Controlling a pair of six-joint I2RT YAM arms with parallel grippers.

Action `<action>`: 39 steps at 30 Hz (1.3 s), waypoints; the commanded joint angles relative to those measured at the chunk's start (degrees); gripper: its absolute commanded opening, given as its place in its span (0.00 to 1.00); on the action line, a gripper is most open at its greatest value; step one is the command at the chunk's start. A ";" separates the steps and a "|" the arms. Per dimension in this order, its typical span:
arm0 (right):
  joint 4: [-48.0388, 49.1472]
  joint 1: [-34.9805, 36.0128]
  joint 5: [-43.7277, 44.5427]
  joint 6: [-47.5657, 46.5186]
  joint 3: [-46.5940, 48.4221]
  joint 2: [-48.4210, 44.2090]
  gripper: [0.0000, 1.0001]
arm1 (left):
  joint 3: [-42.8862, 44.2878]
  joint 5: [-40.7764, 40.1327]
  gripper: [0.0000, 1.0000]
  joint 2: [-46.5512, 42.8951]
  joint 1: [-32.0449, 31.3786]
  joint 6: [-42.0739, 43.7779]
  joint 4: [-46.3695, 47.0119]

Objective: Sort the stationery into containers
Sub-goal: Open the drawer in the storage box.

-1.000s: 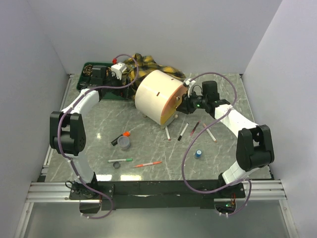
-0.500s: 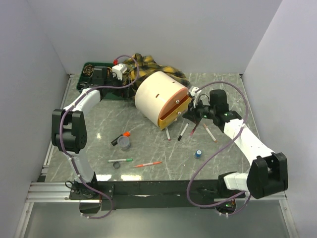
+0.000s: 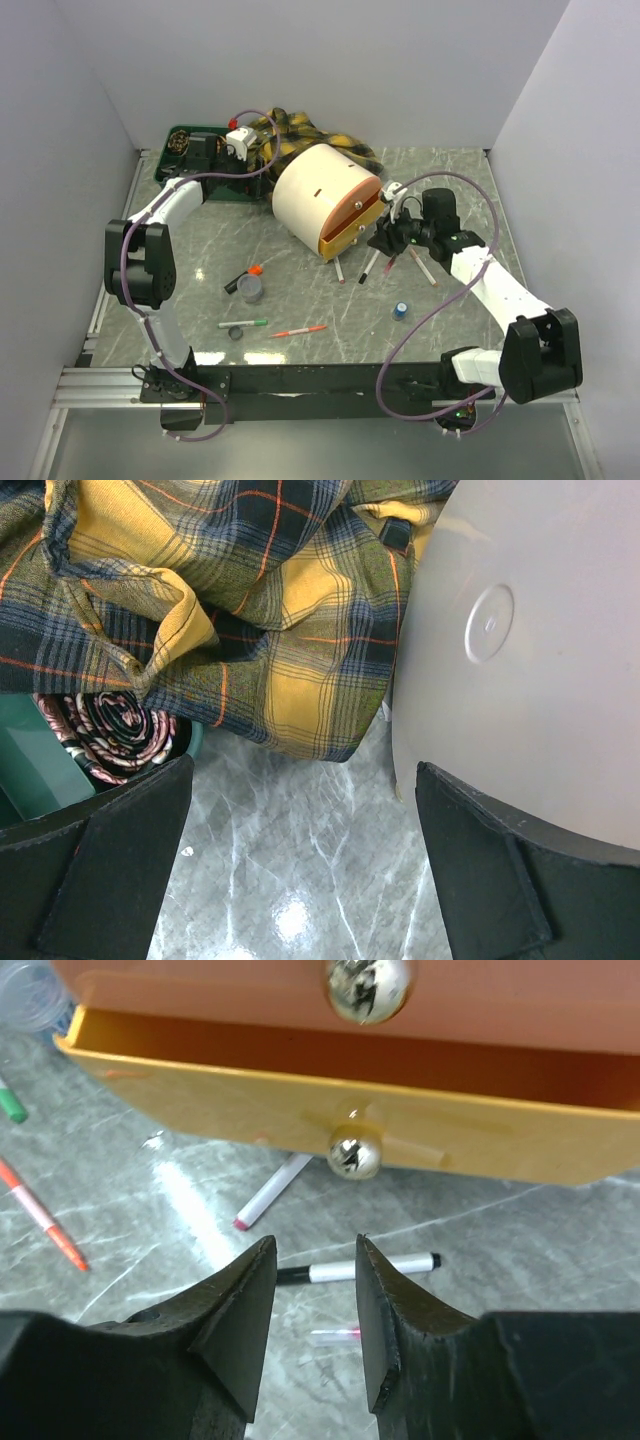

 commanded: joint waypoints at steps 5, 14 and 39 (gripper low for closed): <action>6.76 3.11 4.07 1.68 4.40 3.55 0.45 | 0.41 0.41 0.98 -2.13 0.17 0.23 1.38; 10.36 6.27 9.86 3.79 4.75 4.96 0.44 | -0.39 0.06 0.98 -2.74 0.35 0.06 1.65; 6.32 7.07 13.13 3.18 7.82 9.44 0.39 | 0.58 0.67 0.98 -1.16 0.70 -0.91 2.44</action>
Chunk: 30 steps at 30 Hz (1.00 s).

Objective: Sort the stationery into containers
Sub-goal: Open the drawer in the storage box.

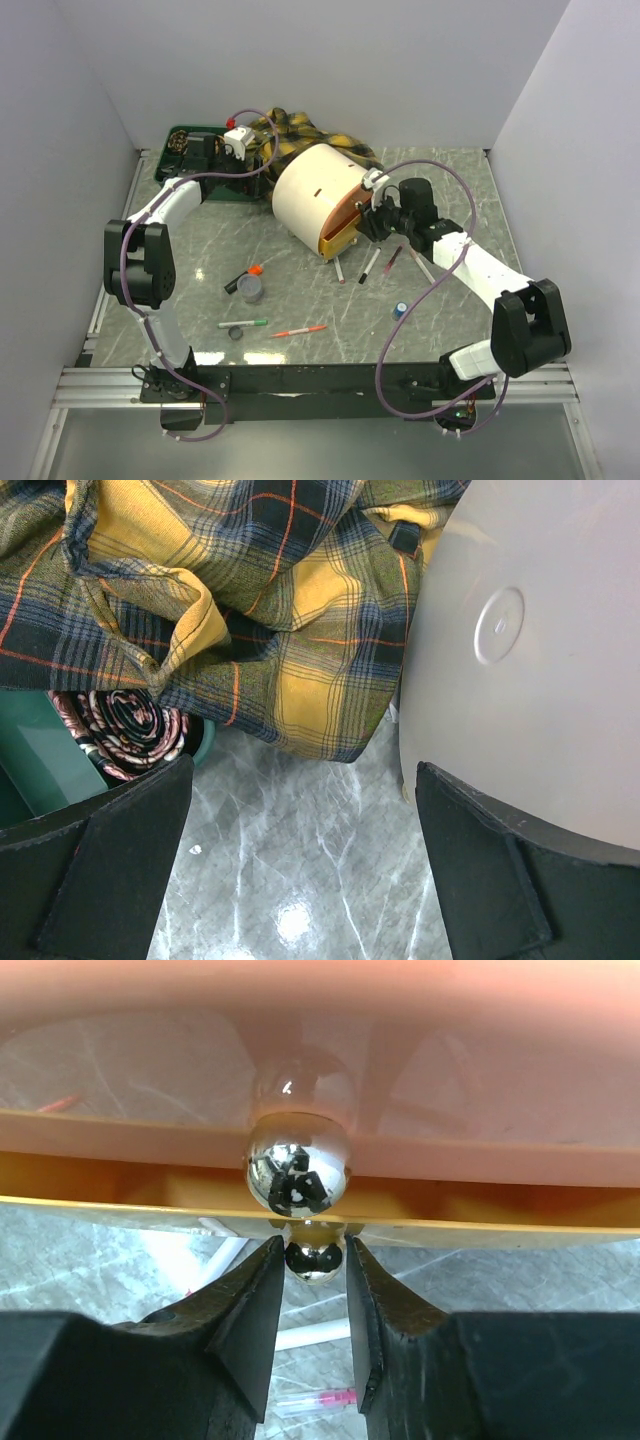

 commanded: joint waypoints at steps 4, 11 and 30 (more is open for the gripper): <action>-1.48 0.54 0.16 -0.08 2.45 0.77 0.39 | 0.82 0.87 0.98 -1.05 0.17 -0.67 1.98; -1.04 0.54 -0.28 0.01 2.45 0.68 0.28 | 0.65 0.69 0.98 -0.96 0.17 -0.58 2.07; -7.19 -0.60 1.57 -4.29 -3.96 -7.93 0.05 | 1.17 0.60 0.98 -0.43 0.17 -0.67 2.24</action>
